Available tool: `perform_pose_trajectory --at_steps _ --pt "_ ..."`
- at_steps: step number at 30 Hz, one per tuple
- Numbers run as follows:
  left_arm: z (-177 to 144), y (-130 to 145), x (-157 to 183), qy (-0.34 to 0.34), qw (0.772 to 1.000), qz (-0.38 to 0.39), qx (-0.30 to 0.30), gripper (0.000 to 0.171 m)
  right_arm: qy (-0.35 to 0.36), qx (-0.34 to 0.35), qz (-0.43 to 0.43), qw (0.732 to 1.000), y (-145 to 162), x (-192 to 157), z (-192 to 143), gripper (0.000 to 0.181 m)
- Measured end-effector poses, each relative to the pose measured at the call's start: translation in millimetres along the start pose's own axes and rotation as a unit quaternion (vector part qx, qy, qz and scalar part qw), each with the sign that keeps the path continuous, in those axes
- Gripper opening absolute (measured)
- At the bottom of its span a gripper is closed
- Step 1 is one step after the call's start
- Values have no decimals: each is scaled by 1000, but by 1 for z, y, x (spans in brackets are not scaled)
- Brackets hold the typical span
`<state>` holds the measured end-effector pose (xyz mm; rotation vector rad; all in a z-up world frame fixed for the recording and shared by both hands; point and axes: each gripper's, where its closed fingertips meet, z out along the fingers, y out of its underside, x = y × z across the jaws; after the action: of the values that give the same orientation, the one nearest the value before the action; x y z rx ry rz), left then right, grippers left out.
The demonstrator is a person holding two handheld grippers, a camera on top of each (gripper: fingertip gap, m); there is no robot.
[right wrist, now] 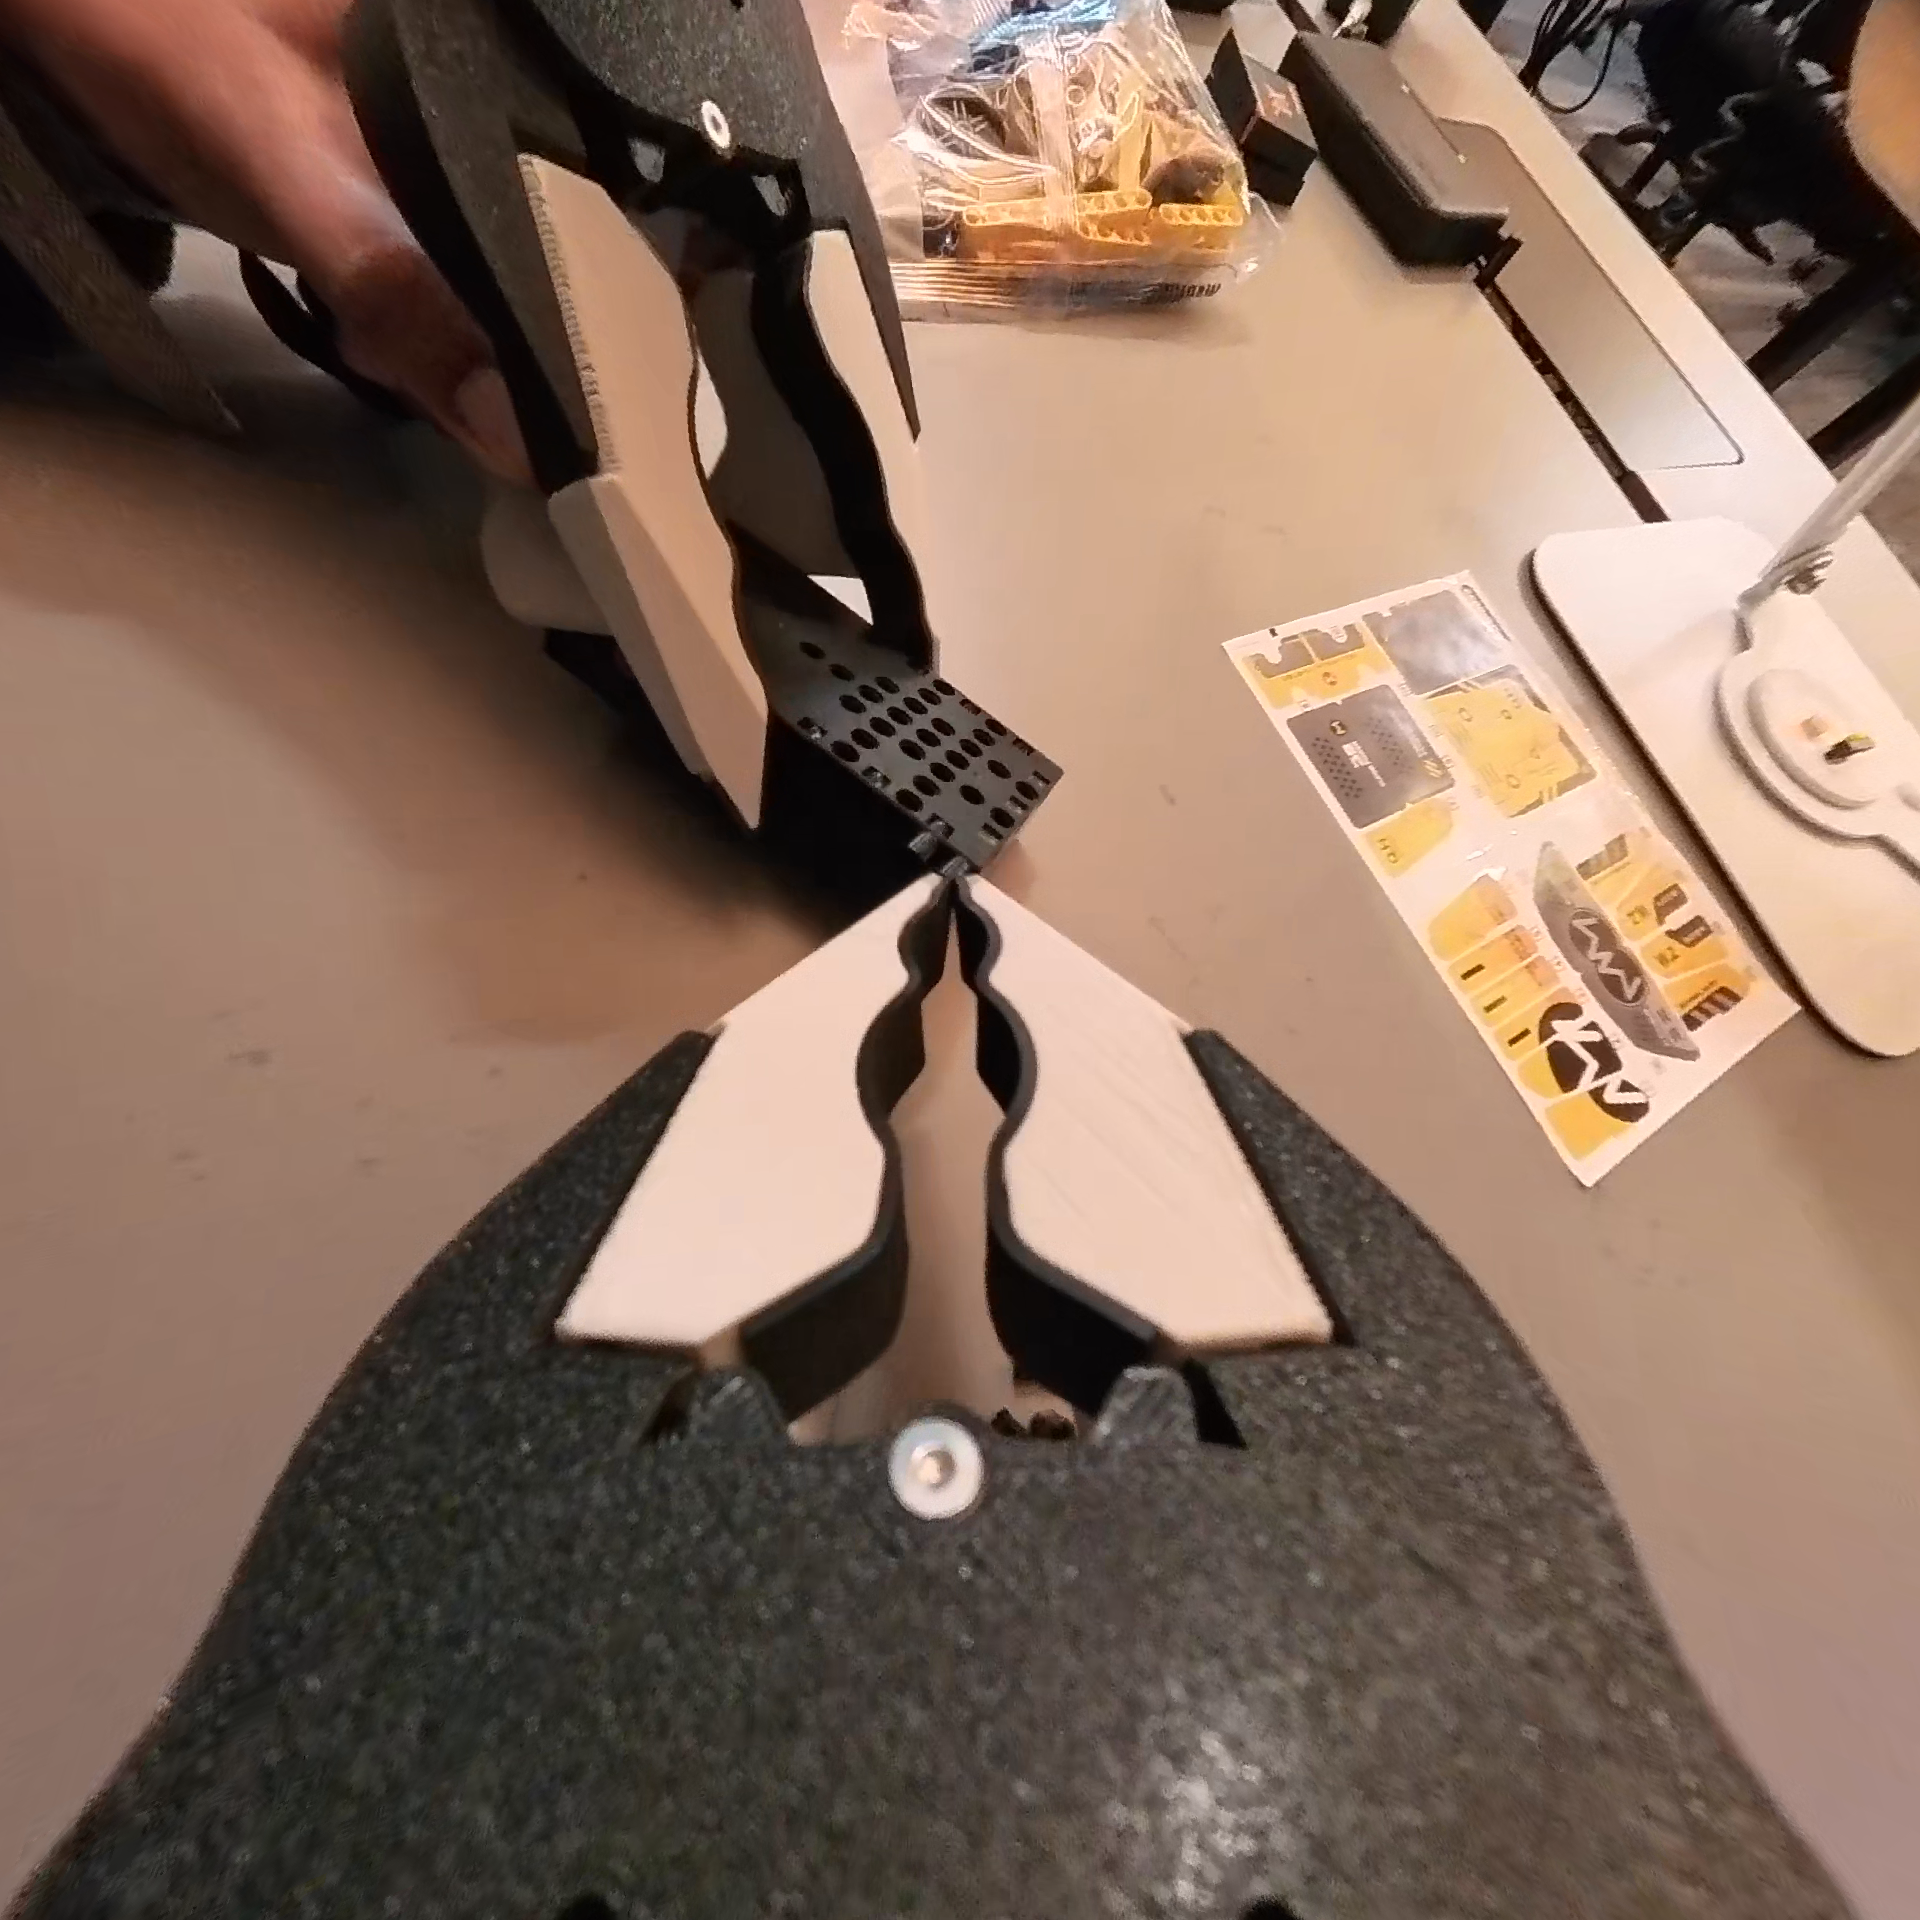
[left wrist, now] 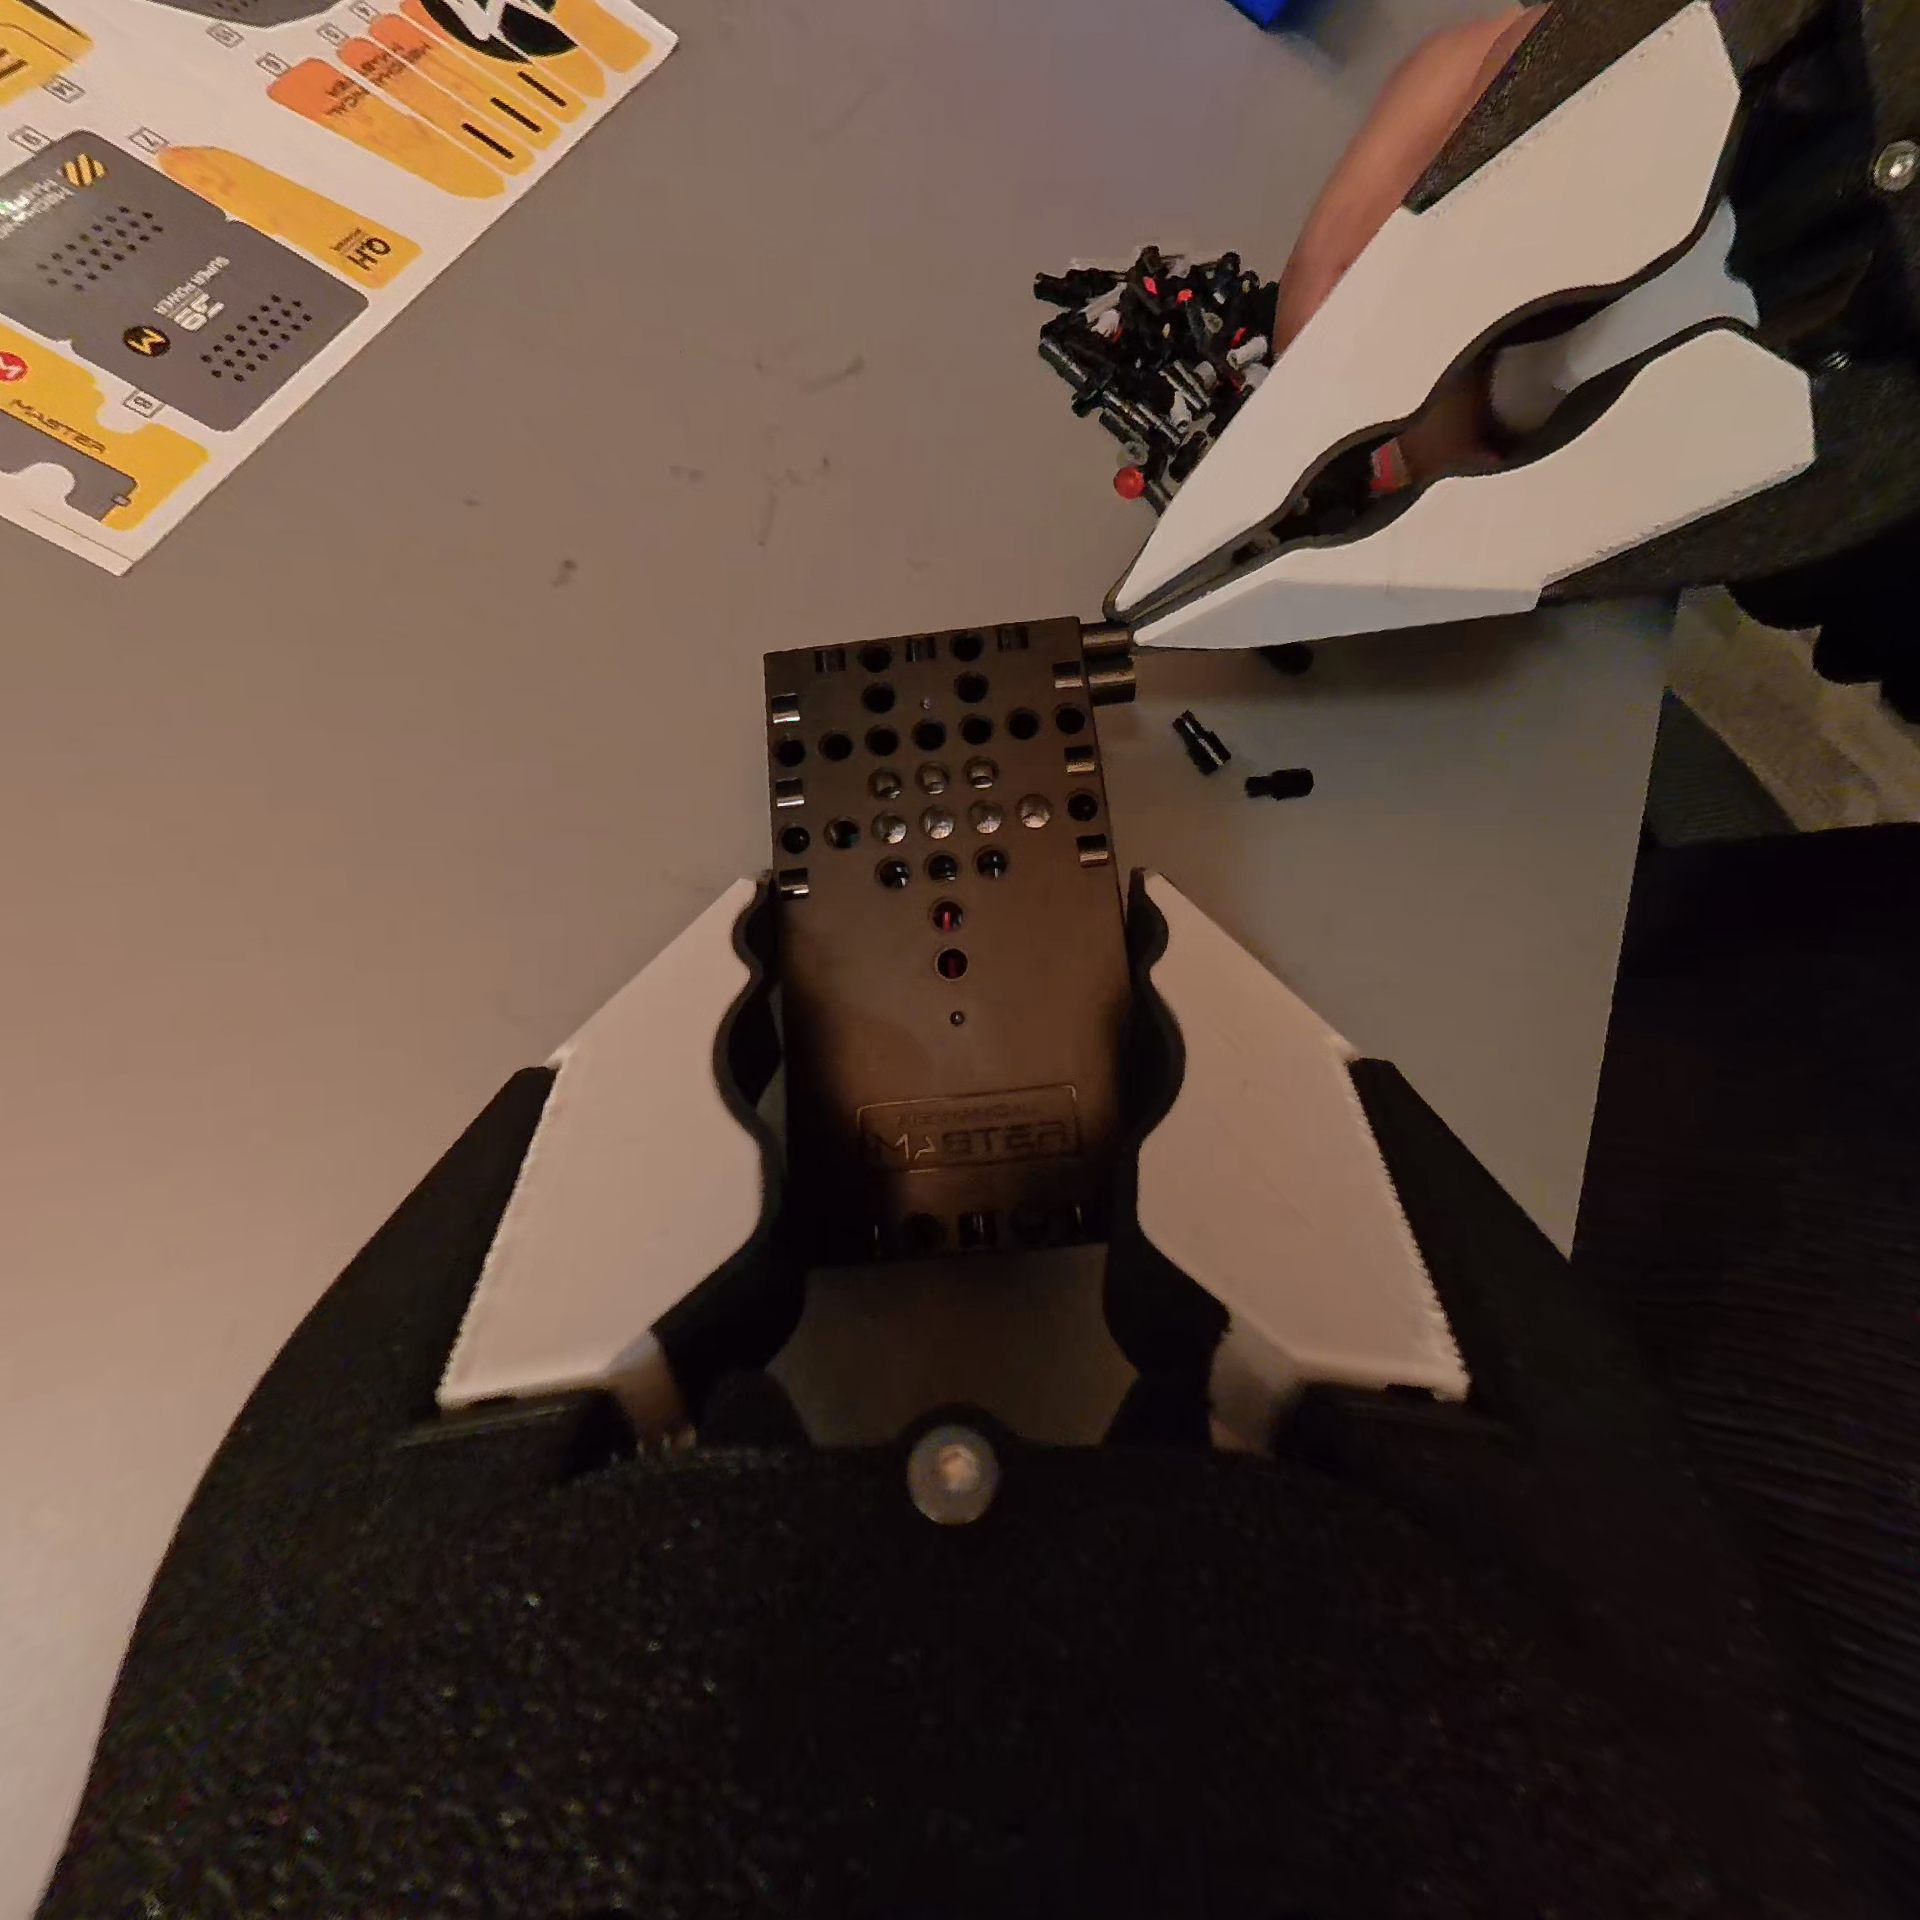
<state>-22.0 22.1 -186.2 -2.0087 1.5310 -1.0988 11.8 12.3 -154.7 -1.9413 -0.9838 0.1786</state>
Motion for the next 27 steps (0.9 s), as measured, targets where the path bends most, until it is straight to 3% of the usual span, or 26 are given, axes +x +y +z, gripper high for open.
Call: perform_pose_trajectory --at_steps 5,7,10,14,19,24,27 --pt "1 -2 -1 -11 1000 -13 15 66 26 5 9 1000 3 4 -2 1" --pt "1 -3 -1 -9 1000 -21 20 66 22 2 55 998 9 5 -6 5" --pt "0 -4 -1 2 999 -36 30 66 -19 4 139 990 17 -4 -19 30" --pt "-1 -4 -1 9 999 -42 34 66 -41 13 211 977 24 -24 -34 34" --pt "0 -4 -1 3 999 -36 33 66 -4 -18 218 976 44 -47 -39 34" --pt "-1 -4 -1 11 998 -45 35 66 53 -37 183 981 54 -47 -38 33" --pt "-1 -4 -1 13 998 -47 36 66 74 -54 163 982 58 -46 -36 23"
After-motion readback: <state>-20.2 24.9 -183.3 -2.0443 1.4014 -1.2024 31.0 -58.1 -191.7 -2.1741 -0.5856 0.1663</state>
